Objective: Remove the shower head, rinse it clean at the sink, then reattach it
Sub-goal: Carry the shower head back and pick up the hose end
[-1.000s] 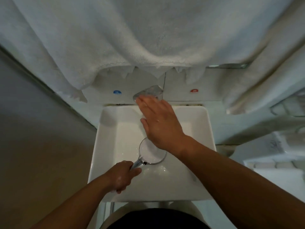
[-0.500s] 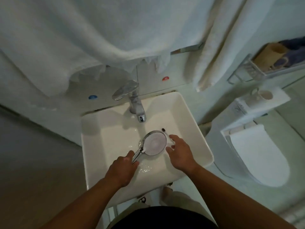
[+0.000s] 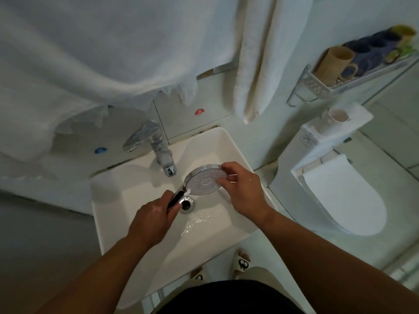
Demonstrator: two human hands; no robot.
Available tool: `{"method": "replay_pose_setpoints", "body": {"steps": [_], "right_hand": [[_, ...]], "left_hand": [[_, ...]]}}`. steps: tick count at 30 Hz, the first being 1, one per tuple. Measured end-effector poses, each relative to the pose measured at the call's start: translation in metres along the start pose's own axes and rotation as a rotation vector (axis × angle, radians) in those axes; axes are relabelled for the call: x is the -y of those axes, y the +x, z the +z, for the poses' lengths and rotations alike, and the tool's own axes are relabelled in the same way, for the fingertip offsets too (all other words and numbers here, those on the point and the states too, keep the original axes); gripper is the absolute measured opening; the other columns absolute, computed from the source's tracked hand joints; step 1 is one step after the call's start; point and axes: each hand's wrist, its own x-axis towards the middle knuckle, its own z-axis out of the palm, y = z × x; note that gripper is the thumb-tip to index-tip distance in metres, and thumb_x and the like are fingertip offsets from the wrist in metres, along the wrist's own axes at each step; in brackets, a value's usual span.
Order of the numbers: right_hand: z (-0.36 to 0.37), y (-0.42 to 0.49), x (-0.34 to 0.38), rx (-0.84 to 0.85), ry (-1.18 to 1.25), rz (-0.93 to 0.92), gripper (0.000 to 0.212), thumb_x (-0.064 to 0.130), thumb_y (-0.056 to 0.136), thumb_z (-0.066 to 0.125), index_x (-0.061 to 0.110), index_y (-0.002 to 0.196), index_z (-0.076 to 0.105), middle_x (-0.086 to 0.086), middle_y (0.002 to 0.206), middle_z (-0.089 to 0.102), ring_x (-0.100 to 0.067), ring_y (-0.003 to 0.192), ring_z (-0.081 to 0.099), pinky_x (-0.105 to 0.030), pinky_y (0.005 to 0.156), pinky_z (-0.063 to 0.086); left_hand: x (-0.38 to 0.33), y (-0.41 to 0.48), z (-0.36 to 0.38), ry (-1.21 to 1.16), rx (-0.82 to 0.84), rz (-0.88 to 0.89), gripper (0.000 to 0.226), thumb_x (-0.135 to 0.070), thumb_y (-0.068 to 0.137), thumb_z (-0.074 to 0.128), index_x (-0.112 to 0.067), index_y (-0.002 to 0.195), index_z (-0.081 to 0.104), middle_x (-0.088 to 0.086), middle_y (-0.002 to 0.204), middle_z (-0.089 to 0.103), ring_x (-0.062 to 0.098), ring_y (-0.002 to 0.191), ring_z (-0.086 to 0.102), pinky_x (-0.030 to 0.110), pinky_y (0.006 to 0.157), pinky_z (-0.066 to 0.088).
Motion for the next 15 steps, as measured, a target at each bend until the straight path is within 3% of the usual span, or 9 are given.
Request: {"method": "replay_pose_setpoints", "body": {"steps": [10, 13, 15], "right_hand": [[0.000, -0.001, -0.013, 0.027, -0.025, 0.081, 0.025, 0.017, 0.090, 0.075, 0.016, 0.114, 0.069, 0.009, 0.093, 0.067, -0.003, 0.078, 0.064, 0.000, 0.070, 0.044], [-0.012, 0.000, -0.024, -0.010, -0.023, 0.180, 0.030, 0.020, 0.092, 0.072, 0.020, 0.122, 0.067, 0.008, 0.099, 0.068, 0.001, 0.079, 0.063, 0.001, 0.069, 0.043], [-0.026, -0.001, -0.039, -0.050, 0.011, 0.310, 0.033, 0.022, 0.092, 0.072, 0.021, 0.124, 0.067, 0.004, 0.106, 0.072, -0.010, 0.087, 0.068, -0.013, 0.081, 0.052]], "left_hand": [[-0.006, 0.006, 0.005, -0.004, 0.144, -0.068, 0.030, -0.047, 0.098, 0.053, -0.018, 0.104, 0.052, 0.008, 0.074, 0.066, 0.038, 0.067, 0.063, 0.039, 0.056, 0.049], [-0.028, 0.023, 0.004, -0.128, 0.313, -0.082, 0.026, -0.045, 0.098, 0.054, -0.021, 0.095, 0.049, 0.005, 0.076, 0.065, 0.035, 0.073, 0.064, 0.036, 0.058, 0.042], [-0.055, 0.043, 0.004, -0.207, 0.475, -0.093, 0.027, -0.044, 0.098, 0.056, -0.018, 0.092, 0.051, 0.001, 0.074, 0.061, 0.025, 0.063, 0.062, 0.033, 0.054, 0.043]]}}
